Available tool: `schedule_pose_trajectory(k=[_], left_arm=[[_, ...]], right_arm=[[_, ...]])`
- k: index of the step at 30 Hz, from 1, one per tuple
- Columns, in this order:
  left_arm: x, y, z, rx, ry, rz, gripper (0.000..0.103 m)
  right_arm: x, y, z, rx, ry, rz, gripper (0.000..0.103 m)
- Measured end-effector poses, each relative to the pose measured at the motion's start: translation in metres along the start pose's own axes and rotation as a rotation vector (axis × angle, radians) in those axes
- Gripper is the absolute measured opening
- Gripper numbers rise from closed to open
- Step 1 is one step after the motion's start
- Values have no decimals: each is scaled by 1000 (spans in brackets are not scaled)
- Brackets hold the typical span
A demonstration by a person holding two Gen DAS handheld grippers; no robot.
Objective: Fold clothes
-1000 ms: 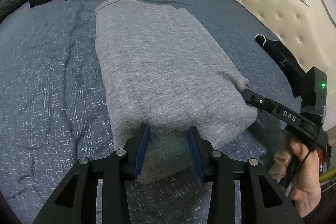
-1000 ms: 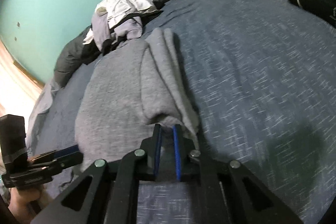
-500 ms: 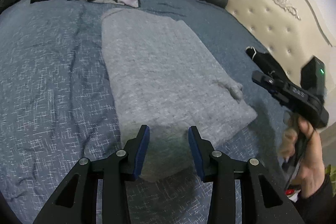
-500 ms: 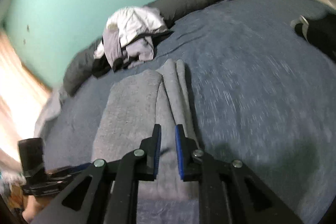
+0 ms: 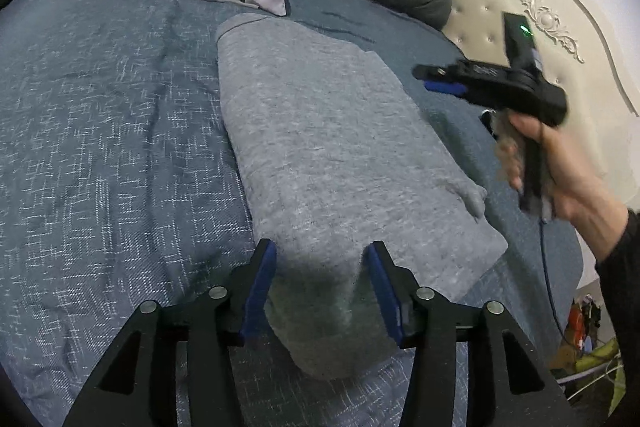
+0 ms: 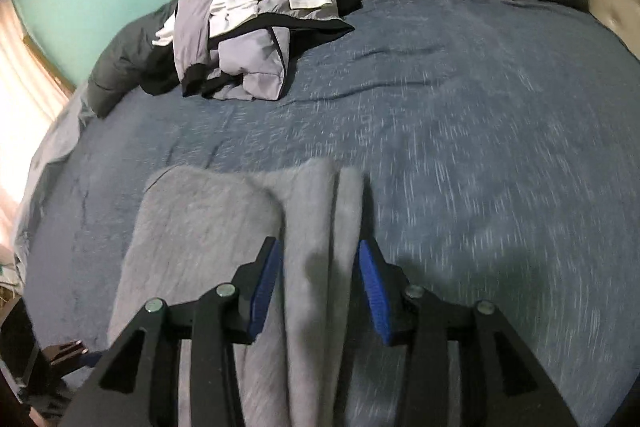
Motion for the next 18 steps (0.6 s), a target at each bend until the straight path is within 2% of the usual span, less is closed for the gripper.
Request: schedule_pose_trajectory(k=[7, 9, 10, 13, 18], left_arm=[[2, 4, -1, 1, 12, 11, 55], [2, 5, -1, 7, 14, 14, 56], [1, 5, 0, 9, 16, 15, 56], [1, 7, -2, 19, 20, 16, 57], [-3, 10, -7, 41, 25, 11, 60]], right_arm=[[-29, -10, -4, 44, 6, -45, 42], [-35, -11, -6, 64, 14, -54, 33], [-36, -11, -7, 71, 18, -54, 18], [-39, -11, -10, 94, 31, -55, 3], [-20, -23, -1, 87, 95, 17, 2]])
Point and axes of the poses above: each gripper's, at about its wrist camera, not at the fingertips, and x roughly against the way its jaws point, z to its right, y to its underside, the point moved 9 cm from there along -x, roughly the way its jaws point, and after that the axes turned 2 degrees about -y, right-handed, at the moved point
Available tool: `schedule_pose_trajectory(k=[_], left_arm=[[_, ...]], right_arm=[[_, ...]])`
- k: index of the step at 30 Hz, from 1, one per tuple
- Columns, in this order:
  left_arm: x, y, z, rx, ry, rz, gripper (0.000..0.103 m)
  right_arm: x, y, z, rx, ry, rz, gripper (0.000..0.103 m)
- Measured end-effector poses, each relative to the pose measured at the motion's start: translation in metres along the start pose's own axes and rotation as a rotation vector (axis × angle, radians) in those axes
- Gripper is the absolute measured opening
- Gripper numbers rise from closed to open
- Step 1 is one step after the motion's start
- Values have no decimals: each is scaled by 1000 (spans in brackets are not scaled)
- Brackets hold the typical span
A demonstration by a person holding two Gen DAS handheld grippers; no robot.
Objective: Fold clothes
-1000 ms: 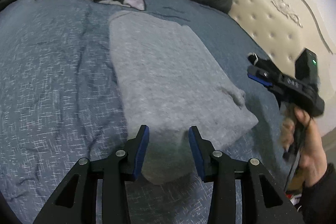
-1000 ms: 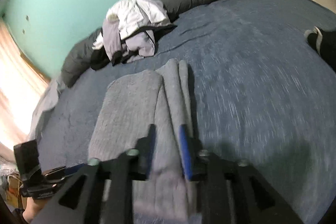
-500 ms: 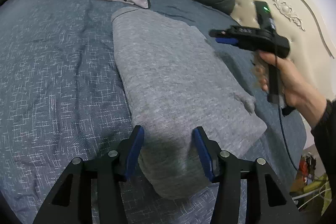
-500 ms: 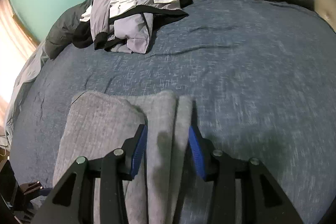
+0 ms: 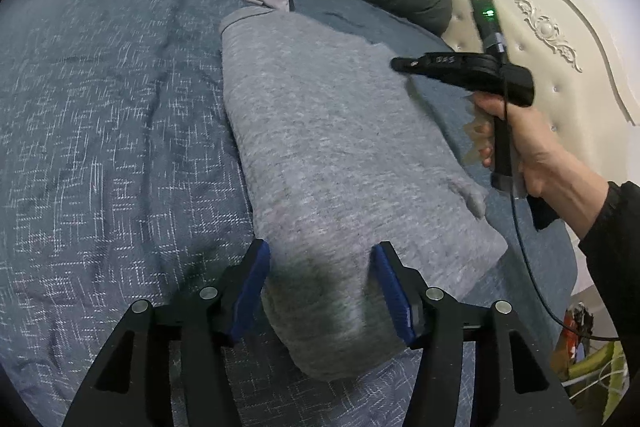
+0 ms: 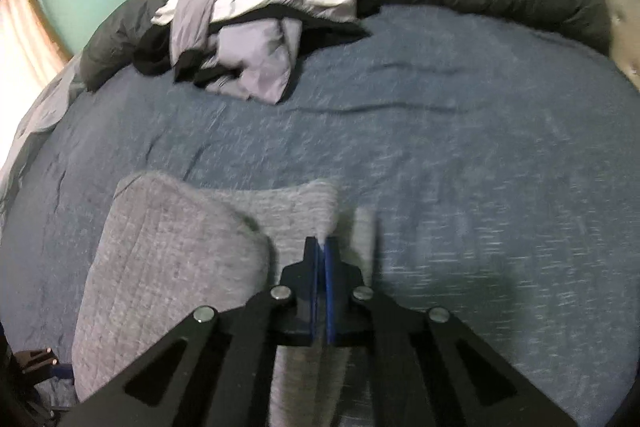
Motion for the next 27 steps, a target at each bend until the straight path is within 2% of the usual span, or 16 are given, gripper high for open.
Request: schedule_pose_trajectory(k=[9, 10, 13, 18, 20, 22, 27], left_arm=[[0, 0, 0, 18, -14, -31, 61], [1, 0, 0, 20, -15, -37, 61], [10, 0, -1, 27, -21, -40, 61], [32, 4, 2, 69, -17, -35, 61], [42, 7, 7, 77, -17, -33, 61], [53, 12, 12, 82, -17, -32, 61], [74, 27, 22, 83, -17, -26, 61]], right_arm=[[-18, 14, 26, -119, 43, -74, 3], [-13, 13, 27, -127, 52, -69, 6], [14, 6, 24, -116, 58, -44, 6], [63, 30, 14, -98, -4, -69, 14], [82, 49, 12, -121, -36, -79, 29], [100, 69, 10, -152, -65, -86, 34], [141, 118, -2, -224, -105, -89, 37]])
Point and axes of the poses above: each gripper's, at about its wrist camera, not at the fingertips, and x roughly against the way its jaws point, z to its right, y to its underside, the point moved 9 cm from there along -x, roughly the way its jaws point, and after that the axes turned 2 degrees about -y, right-handed, at the moved point
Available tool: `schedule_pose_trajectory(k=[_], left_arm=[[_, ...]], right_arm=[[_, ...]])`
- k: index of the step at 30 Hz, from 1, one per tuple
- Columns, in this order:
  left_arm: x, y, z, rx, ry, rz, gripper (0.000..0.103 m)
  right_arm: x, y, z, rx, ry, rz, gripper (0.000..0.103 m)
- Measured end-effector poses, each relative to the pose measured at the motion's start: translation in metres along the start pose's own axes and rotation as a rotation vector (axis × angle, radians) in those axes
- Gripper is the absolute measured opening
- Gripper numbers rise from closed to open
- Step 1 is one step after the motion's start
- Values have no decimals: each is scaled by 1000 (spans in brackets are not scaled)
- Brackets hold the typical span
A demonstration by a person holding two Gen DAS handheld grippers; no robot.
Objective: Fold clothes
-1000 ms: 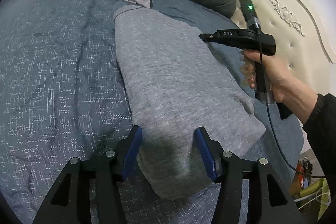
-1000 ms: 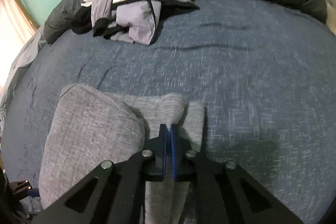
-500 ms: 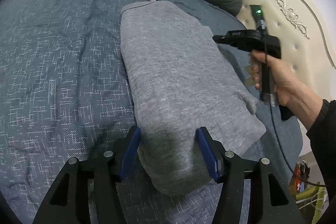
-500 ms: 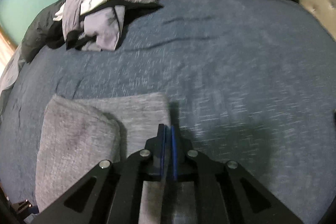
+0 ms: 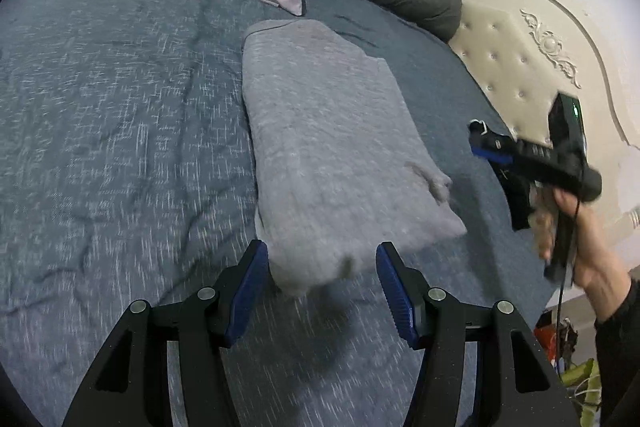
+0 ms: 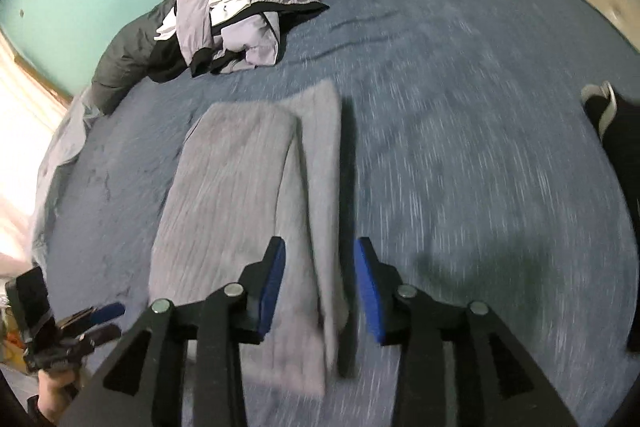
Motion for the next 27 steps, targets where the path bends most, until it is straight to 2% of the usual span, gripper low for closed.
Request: schedule_pose_trajectory(k=[5, 9, 14, 22, 24, 25, 27], left_arm=[[18, 8, 2, 23, 11, 14, 61], [33, 17, -1, 31, 12, 16, 61], [47, 25, -8, 42, 13, 12, 61], [54, 26, -14, 67, 37, -2, 61], [49, 26, -15, 81, 48, -19, 64], [45, 25, -15, 84, 50, -28, 65], [36, 24, -16, 87, 47, -43, 65]], right_arm=[[26, 42, -10, -42, -9, 5, 37], [48, 61, -19, -74, -12, 26, 37], [67, 70, -26, -90, 9, 51, 38], [72, 79, -32, -115, 9, 55, 39], [67, 80, -33, -125, -16, 52, 47], [63, 80, -34, -126, -27, 47, 61], [51, 80, -34, -123, -41, 28, 64]])
Point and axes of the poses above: each gripper's, at about its wrist camera, not at the fingertips, and x roughly against the way its jaws point, z to its right, y to its underside, the point moved 9 cm from there along -x, roughly the way its jaws point, and after that the axes turned 2 degrees about -y, right-handed, at the moved point
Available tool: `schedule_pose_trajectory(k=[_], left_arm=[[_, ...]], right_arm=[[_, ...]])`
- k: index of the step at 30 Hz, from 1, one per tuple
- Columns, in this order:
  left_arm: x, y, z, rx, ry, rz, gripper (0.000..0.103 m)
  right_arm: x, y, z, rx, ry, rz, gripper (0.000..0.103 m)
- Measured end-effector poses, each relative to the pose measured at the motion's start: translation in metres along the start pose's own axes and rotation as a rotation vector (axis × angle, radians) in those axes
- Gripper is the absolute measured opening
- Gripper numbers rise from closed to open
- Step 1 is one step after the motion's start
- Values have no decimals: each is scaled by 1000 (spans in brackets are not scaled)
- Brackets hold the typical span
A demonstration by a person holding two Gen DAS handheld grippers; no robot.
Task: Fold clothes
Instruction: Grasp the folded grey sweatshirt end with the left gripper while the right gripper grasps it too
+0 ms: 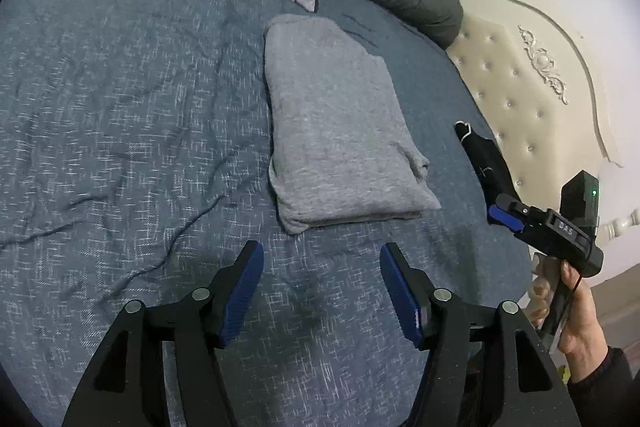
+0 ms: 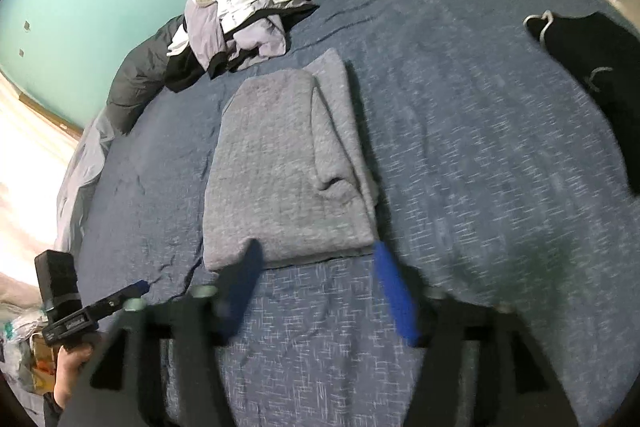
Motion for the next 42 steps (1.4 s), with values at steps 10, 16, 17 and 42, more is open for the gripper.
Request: schedule_pose_trajectory(k=[10, 16, 17, 42], left_arm=[[-55, -26, -15, 44, 1, -30, 68], [-80, -38, -20, 85, 34, -33, 70], [-84, -39, -20, 89, 38, -35, 70], [-127, -31, -11, 126, 140, -64, 71]], right_arm=[[-69, -10, 33, -26, -13, -91, 70], [-95, -13, 41, -16, -43, -139, 72], [-99, -13, 42, -19, -52, -144, 72], [-114, -7, 24, 72, -185, -211, 35]])
Point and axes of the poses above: each gripper's, at about its wrist camera, not at the fingertips, and x roughly against the way its jaws point, z to its right, y to its underside, the point moved 9 cm from there along -x, roughly the way its jaws point, and after that the axes turned 2 degrees about -y, right-handed, at the moved point
